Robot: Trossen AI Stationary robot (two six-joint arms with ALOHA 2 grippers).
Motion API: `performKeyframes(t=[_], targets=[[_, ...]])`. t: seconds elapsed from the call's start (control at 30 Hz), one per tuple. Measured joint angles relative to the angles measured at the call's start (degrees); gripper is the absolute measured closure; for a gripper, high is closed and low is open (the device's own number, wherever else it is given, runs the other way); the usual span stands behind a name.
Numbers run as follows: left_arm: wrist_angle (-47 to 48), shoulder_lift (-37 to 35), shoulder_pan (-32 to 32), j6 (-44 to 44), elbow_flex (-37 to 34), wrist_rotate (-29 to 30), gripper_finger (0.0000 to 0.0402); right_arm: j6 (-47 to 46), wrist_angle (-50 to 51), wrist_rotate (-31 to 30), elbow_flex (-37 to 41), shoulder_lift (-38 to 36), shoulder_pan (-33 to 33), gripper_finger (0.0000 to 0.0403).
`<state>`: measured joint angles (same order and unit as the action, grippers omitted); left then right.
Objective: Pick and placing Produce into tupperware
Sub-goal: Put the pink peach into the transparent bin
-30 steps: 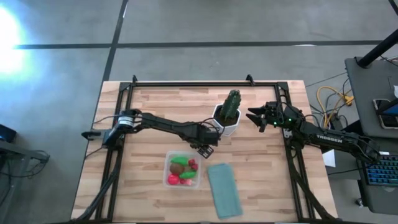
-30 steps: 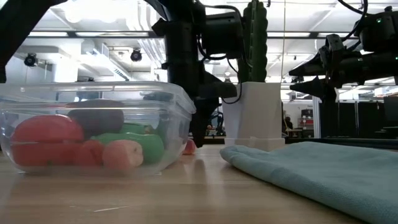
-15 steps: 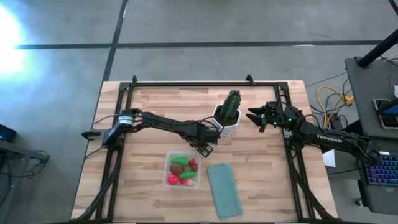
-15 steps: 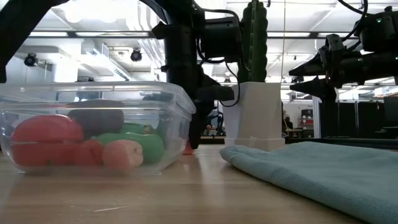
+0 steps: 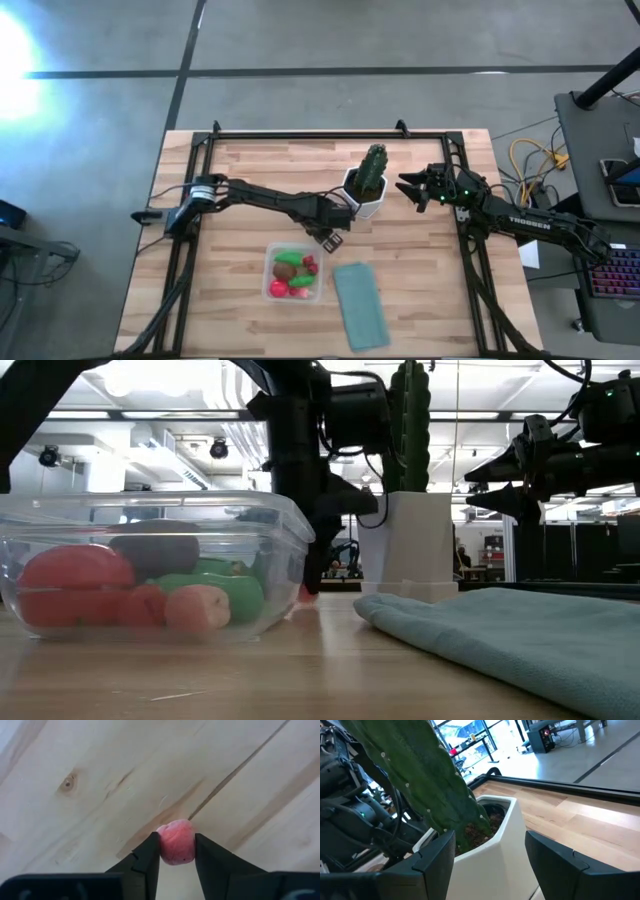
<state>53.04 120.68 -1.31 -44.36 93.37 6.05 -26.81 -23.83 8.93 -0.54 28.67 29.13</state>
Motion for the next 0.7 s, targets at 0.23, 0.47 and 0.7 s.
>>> performKeyframes(t=[0.23,0.47,0.7], targets=[[5.3,-5.6,0.1,0.3,2.5,-1.3,0.0314,0.0,0.0,0.0,0.0,0.0,0.0,0.0170],[7.4,-19.5,-1.7,7.9,3.0,-3.0,0.0314,0.0,0.0,0.0,0.0,0.0,0.0,0.0170],[7.6,-25.2,-8.8,24.3,2.7,-9.0,0.0295,0.0,0.0,0.0,0.0,0.0,0.0,0.0170]])
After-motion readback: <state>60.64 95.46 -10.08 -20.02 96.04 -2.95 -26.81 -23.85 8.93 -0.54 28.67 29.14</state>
